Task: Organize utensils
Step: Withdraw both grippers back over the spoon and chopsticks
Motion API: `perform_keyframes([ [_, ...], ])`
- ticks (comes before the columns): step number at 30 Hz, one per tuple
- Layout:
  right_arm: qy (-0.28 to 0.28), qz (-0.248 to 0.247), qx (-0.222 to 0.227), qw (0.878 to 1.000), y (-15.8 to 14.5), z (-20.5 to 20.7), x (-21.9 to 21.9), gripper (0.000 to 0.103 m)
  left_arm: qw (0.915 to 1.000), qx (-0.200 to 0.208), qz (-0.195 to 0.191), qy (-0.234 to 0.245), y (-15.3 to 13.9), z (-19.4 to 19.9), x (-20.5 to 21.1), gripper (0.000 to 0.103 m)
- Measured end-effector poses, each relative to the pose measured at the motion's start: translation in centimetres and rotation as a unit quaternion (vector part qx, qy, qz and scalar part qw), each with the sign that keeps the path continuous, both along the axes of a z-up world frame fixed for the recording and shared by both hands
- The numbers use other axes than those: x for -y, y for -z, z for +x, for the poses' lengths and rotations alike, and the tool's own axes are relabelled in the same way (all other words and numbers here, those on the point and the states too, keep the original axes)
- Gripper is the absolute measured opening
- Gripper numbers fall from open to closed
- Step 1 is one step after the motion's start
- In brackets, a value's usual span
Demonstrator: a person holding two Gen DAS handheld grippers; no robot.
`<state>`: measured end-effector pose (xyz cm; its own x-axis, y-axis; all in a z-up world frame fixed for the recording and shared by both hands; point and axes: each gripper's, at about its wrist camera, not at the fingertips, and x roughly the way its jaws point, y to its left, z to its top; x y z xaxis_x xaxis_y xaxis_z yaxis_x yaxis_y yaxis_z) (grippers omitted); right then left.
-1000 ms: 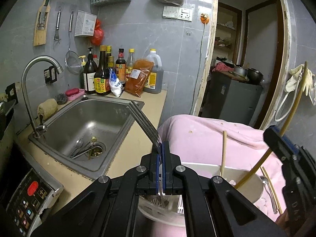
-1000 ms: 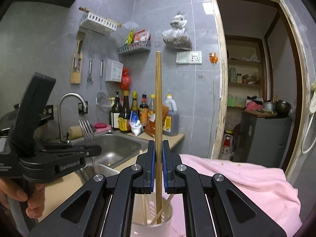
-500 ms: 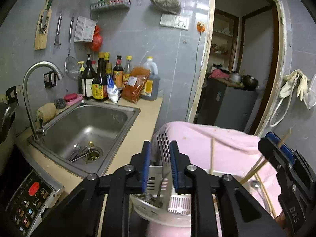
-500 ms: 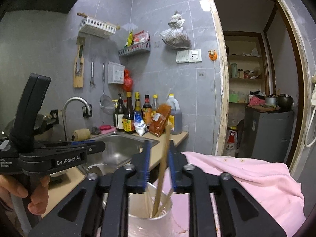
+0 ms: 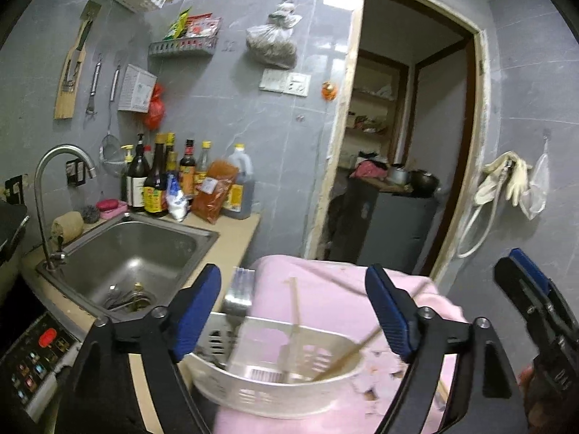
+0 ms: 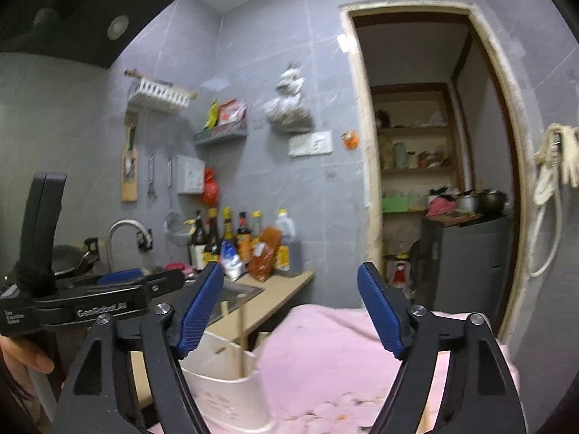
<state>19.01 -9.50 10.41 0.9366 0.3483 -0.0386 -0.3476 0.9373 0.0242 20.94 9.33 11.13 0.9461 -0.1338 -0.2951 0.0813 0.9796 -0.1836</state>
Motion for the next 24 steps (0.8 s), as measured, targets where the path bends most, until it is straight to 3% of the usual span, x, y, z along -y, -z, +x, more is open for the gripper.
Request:
perform_keyframes([
  [8,0.068,-0.005,0.026,0.997,-3.5,-5.7,7.6,0.103,0.9979,0.020,0.005,0.061,-1.6,-2.5,5.2,0.084],
  [14,0.110,-0.044,0.003,0.993,-5.3,-8.9,12.2,0.103,0.9936,0.026,0.010,0.110,-1.8,-4.0,9.3,0.094],
  [17,0.121,-0.058,-0.021,0.991,-4.6,-9.6,13.7,0.103,0.9908,0.014,0.016,0.133,-1.0,-4.1,11.4,0.095],
  [24,0.139,-0.052,-0.095,0.984,0.9,-9.2,17.2,0.103,0.9842,-0.053,0.050,0.161,3.5,-2.4,15.6,0.095],
])
